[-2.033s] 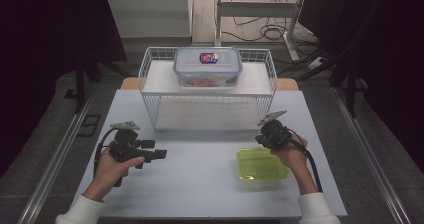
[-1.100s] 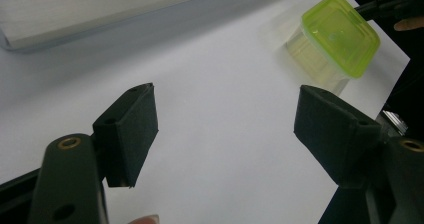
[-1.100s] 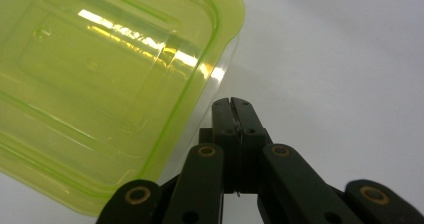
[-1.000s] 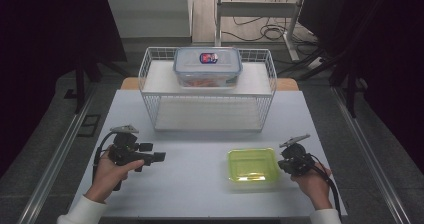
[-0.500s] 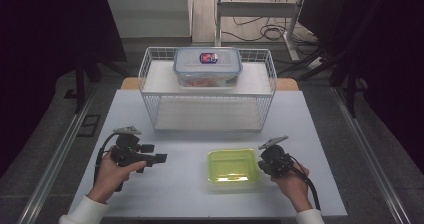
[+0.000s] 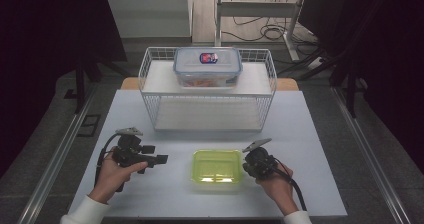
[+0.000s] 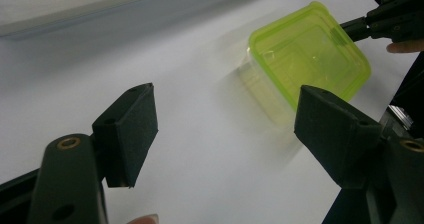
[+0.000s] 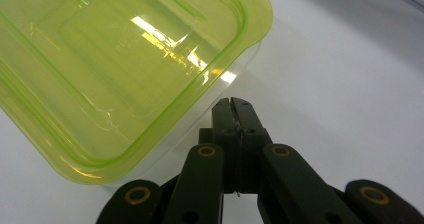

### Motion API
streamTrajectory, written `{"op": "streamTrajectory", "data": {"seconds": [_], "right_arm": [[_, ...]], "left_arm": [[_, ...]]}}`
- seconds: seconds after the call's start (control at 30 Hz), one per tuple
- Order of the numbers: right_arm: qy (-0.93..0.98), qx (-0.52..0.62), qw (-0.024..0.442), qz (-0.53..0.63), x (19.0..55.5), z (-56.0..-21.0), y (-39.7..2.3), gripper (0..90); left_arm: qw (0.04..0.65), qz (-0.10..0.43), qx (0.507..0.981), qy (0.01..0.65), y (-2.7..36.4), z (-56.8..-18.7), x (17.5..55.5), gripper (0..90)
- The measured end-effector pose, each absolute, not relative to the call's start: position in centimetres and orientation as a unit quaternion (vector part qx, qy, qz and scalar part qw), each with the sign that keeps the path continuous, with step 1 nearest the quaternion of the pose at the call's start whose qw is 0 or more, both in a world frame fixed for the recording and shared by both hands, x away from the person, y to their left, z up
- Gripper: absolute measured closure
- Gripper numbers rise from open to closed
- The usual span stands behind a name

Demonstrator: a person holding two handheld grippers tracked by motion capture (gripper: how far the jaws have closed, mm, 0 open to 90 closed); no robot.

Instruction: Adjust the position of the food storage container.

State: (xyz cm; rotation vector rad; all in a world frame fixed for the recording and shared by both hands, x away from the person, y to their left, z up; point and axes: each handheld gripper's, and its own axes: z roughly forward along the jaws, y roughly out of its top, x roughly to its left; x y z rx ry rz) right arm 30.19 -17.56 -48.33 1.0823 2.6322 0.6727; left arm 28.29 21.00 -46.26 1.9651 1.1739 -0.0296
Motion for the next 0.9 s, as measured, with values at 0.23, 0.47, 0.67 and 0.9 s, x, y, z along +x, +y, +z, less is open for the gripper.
{"op": "streamTrajectory", "data": {"seconds": [0.23, 0.47, 0.67, 0.9], "right_arm": [[0.898, 0.349, 0.112, 0.242, 29.9, -48.8, -16.2, 89.4], [0.878, 0.373, 0.116, 0.277, 29.4, -47.3, -18.7, 89.2], [0.838, 0.413, 0.077, 0.347, 29.1, -46.3, -21.3, 64.4], [0.800, 0.449, 0.020, 0.398, 29.2, -46.2, -22.4, 34.5]], "left_arm": [[0.414, -0.011, 0.781, 0.468, 21.0, -46.2, 28.3, 24.4], [0.422, -0.005, 0.771, 0.477, 21.2, -46.3, 27.8, 24.5], [0.435, 0.002, 0.758, 0.485, 21.4, -46.3, 27.1, 24.9], [0.447, -0.004, 0.752, 0.485, 21.3, -46.3, 26.4, 24.9]]}}
